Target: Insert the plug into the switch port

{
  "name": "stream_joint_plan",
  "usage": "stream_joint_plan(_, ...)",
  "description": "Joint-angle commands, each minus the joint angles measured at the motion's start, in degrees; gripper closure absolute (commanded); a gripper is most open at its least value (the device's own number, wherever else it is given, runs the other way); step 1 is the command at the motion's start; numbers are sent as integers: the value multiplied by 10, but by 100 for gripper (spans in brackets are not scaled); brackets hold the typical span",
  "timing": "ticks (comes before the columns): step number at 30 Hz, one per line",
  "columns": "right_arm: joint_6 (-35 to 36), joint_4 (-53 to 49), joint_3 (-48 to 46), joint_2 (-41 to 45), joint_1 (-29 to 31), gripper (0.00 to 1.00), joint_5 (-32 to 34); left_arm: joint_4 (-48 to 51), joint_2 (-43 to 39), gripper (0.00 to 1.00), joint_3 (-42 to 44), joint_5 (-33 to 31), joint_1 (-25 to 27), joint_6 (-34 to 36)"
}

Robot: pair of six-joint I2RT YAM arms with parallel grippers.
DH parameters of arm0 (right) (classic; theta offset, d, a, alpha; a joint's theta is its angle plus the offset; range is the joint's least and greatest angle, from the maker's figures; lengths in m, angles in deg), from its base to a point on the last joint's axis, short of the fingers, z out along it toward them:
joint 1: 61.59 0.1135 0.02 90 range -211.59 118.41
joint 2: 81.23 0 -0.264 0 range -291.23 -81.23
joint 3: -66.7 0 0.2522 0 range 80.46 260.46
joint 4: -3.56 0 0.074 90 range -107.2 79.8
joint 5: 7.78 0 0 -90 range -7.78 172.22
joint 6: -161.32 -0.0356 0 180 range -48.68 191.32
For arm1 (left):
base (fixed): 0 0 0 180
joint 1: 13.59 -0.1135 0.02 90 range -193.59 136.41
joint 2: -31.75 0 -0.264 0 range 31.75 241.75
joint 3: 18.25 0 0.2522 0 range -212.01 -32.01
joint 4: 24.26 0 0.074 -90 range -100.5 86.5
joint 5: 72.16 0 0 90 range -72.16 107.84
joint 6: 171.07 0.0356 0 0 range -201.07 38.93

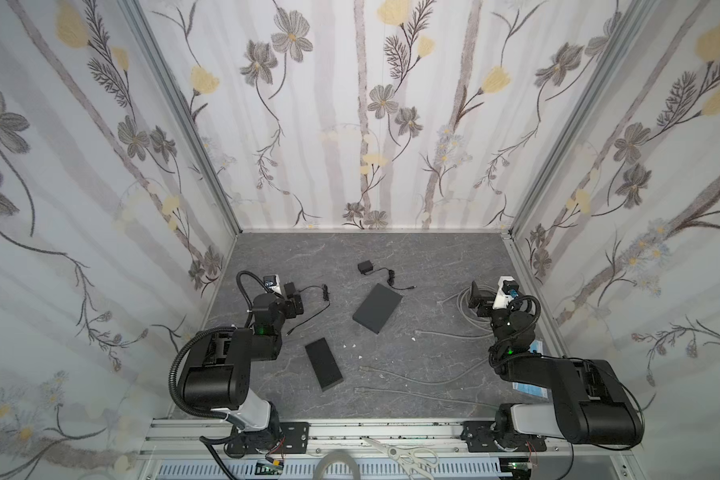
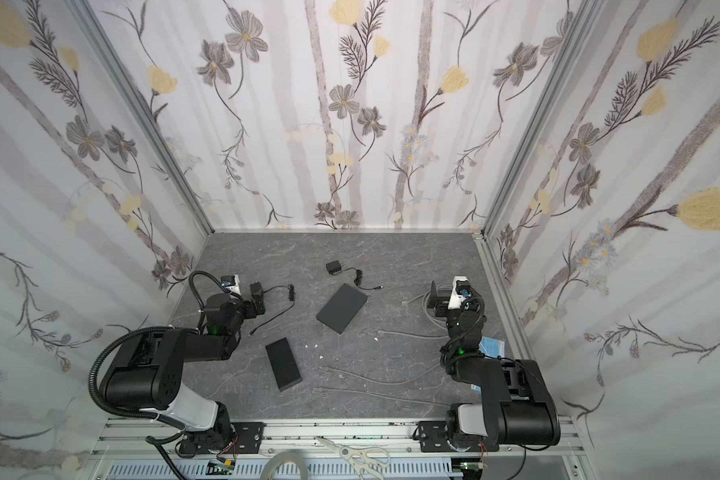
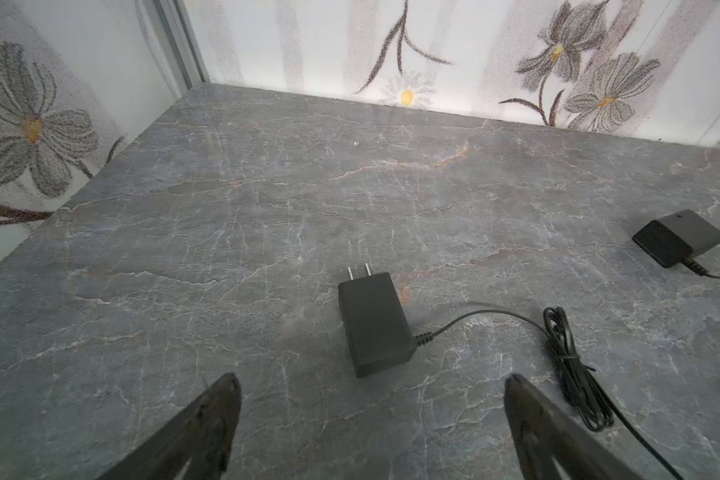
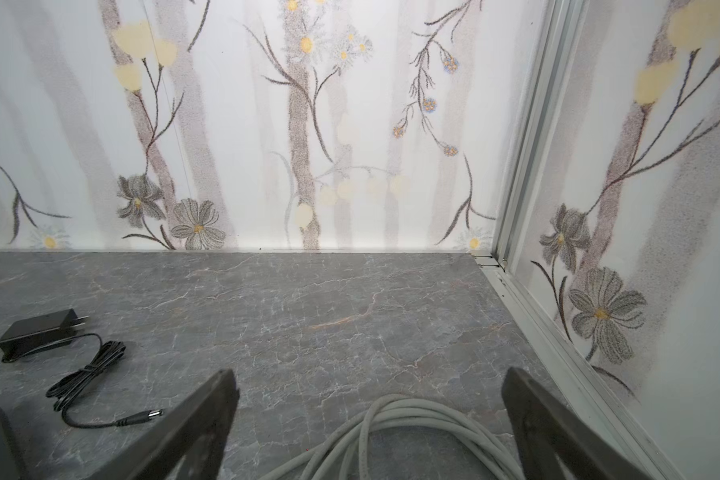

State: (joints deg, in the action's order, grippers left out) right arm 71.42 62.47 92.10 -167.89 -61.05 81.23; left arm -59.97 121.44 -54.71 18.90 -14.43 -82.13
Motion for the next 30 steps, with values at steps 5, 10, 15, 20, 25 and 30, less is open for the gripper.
stream_joint_plan(5, 7, 26, -1, 0, 6, 0, 5, -9, 0, 0, -3, -4, 0, 0)
stream_joint_plan(10, 7, 26, 0, 0, 7, 0, 5, -9, 0, 0, -3, -4, 0, 1)
stream_joint_plan(15, 7, 26, -1, 1, 6, 0, 6, -9, 0, 0, -2, -4, 0, 0)
stream_joint_plan(20, 11, 30, -3, 1, 14, 0, 19, -10, 0, 0, -3, -3, 0, 1)
stream_joint_plan(25, 11, 33, -5, 2, 13, 0, 20, -9, 0, 0, -2, -4, 0, 0)
stream_joint_plan(30, 9, 31, -3, 1, 12, 0, 20, -9, 0, 0, -4, -4, 0, 0)
